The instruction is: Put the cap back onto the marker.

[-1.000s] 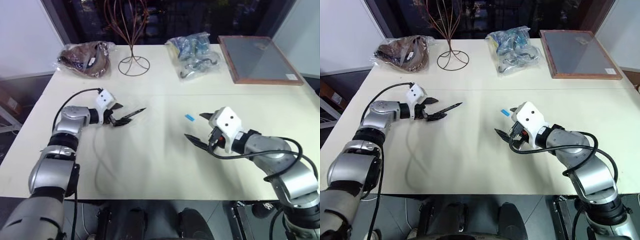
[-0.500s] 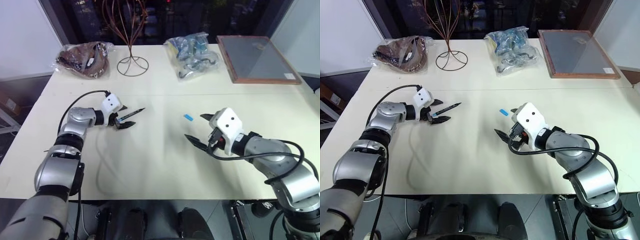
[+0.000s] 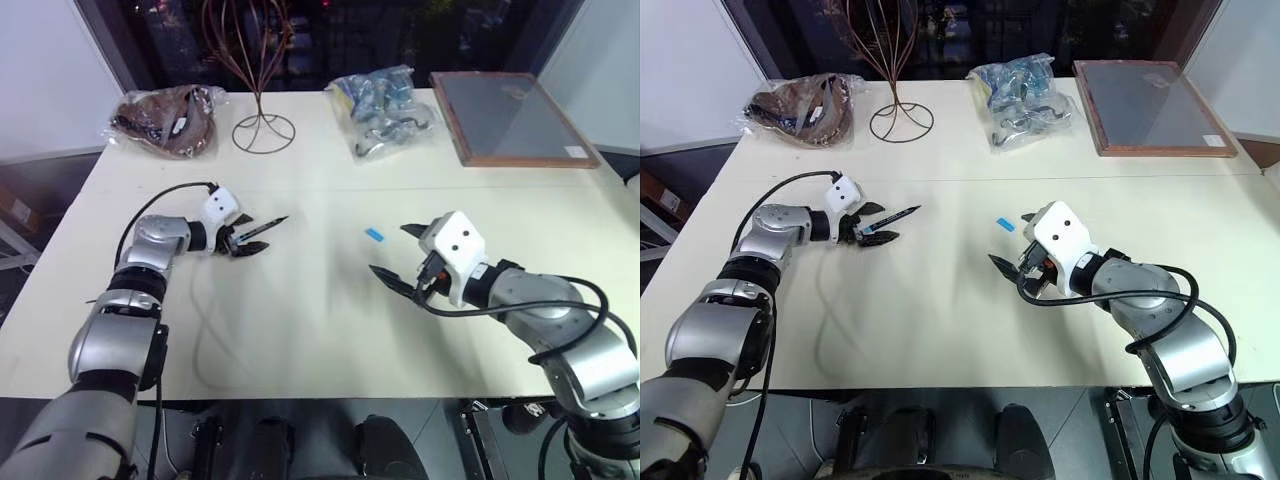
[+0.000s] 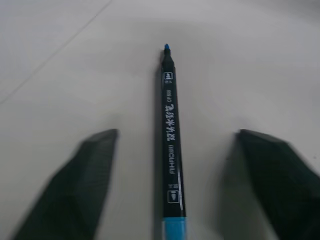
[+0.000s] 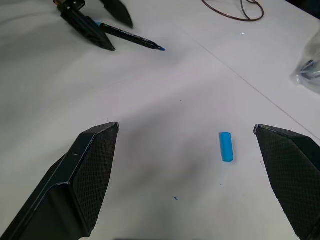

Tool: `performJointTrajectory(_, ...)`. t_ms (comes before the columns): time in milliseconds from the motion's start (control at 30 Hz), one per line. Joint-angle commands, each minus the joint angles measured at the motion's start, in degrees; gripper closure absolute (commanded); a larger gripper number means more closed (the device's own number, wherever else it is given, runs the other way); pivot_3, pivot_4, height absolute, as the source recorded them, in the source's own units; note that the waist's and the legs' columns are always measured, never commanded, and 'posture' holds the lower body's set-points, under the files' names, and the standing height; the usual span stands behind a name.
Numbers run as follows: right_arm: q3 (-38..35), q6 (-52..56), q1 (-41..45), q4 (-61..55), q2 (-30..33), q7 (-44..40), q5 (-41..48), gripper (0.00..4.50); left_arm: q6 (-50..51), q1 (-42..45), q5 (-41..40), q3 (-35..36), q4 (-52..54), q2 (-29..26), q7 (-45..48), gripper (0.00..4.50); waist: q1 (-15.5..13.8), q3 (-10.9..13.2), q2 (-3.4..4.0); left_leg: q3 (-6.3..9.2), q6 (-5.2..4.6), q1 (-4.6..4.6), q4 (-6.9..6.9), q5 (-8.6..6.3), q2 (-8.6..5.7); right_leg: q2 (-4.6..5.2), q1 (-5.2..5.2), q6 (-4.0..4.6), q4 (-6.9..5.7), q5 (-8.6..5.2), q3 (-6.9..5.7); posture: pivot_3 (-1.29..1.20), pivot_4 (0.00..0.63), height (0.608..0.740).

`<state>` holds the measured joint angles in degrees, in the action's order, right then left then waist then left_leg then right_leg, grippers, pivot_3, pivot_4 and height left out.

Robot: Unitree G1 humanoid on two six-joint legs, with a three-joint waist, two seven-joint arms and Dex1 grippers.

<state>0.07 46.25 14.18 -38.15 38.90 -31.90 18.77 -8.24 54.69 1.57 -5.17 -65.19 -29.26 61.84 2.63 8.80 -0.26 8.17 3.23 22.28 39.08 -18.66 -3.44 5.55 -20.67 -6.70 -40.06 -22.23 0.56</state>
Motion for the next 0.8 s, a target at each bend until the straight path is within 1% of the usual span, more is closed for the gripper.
performJointTrajectory(33,-1.1,-1.1,1.0,-0.7,0.6,-0.2,-0.1,0.00,2.2,-1.6,1.8,-0.4,-2.1,-1.0,-1.4,2.75,0.0,0.0,0.00,0.00,0.00,-0.01,0.00,0.00,0.01,0.00,0.00,0.00,0.00,0.00,0.00,0.00,0.150,0.740)
performJointTrajectory(100,-1.1,-1.2,1.1,-0.6,0.8,-0.2,0.0,0.00,2.5,-1.8,1.8,-0.4,-2.2,-1.0,-1.3,3.86,0.0,0.0,0.00,0.00,0.00,-0.02,0.01,0.00,0.02,-0.01,0.00,0.00,-0.01,0.00,0.00,0.00,0.150,0.740)
performJointTrajectory(133,-1.1,-1.2,1.1,-0.6,0.8,-0.2,0.0,0.00,2.6,-1.9,1.8,-0.3,-2.3,-1.0,-1.4,4.24,0.0,0.0,0.00,0.00,0.00,-0.03,0.01,0.00,0.02,-0.01,0.00,0.00,-0.01,0.00,0.00,0.00,0.150,0.740)
performJointTrajectory(167,-1.1,-1.3,1.1,-0.5,0.9,-0.2,0.0,0.00,2.7,-1.9,1.8,-0.3,-2.3,-1.0,-1.5,4.42,0.0,0.0,0.01,0.00,0.00,-0.03,0.01,0.00,0.03,-0.01,0.00,0.00,-0.02,0.00,0.00,0.00,0.150,0.740)
performJointTrajectory(400,-1.0,-1.5,1.5,-0.1,1.1,-0.2,-0.2,0.00,2.4,-2.5,1.8,-0.2,-2.0,-1.3,-0.6,4.42,0.0,0.0,0.02,0.00,0.00,-0.05,0.01,0.00,0.04,-0.01,0.00,0.00,-0.03,0.00,0.00,0.00,0.150,0.740)
performJointTrajectory(533,-0.8,-1.9,2.1,0.8,1.1,-0.4,-0.3,0.00,-0.4,-2.3,1.5,0.1,0.1,-1.5,-1.1,4.42,0.0,0.0,0.02,-0.01,0.00,-0.05,0.01,0.00,0.04,-0.01,0.00,0.00,-0.03,0.00,0.00,0.00,0.150,0.740)
performJointTrajectory(633,-0.8,-2.7,2.7,2.4,1.2,-1.0,-0.4,0.00,-1.1,-2.3,-0.3,0.9,5.2,-1.9,1.7,4.42,0.0,0.0,0.02,0.00,0.00,-0.05,0.01,0.00,0.06,-0.01,0.00,0.00,-0.03,0.00,0.00,0.00,0.150,0.740)
performJointTrajectory(800,-0.7,-5.8,4.6,9.0,-0.1,-2.4,-0.5,0.00,2.7,-4.3,-3.5,2.1,18.3,-2.2,2.9,4.42,-0.1,0.0,0.01,0.00,0.00,0.11,-0.01,0.00,0.08,0.00,-0.13,0.00,-0.01,0.00,0.02,0.00,0.150,0.740)
